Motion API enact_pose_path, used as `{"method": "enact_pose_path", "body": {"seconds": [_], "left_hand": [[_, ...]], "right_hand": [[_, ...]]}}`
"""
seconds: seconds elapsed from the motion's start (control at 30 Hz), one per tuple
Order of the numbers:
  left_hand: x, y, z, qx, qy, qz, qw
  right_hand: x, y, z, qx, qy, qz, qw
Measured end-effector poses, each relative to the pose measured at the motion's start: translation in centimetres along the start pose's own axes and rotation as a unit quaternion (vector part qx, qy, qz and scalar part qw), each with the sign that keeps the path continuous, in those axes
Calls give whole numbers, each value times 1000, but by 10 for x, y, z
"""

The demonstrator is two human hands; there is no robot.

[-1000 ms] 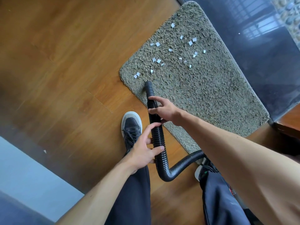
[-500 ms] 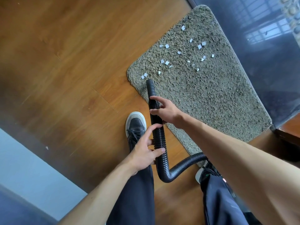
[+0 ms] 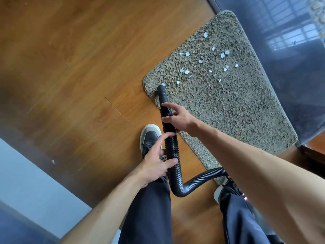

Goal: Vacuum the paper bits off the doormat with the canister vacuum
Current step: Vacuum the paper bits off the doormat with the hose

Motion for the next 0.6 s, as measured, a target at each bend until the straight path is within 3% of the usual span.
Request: {"method": "enact_pose_path", "body": {"seconds": [0.6], "left_hand": [[14, 18, -12, 13, -48, -39, 998]], "right_hand": [[-36, 14, 15, 13, 56, -87, 995]]}}
Point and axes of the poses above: each hand's wrist, its own z-axis away from the middle knuckle, its own x-axis out of the palm, y = z × x, the point moved 7 cm from there along -z, towards the middle knuckle
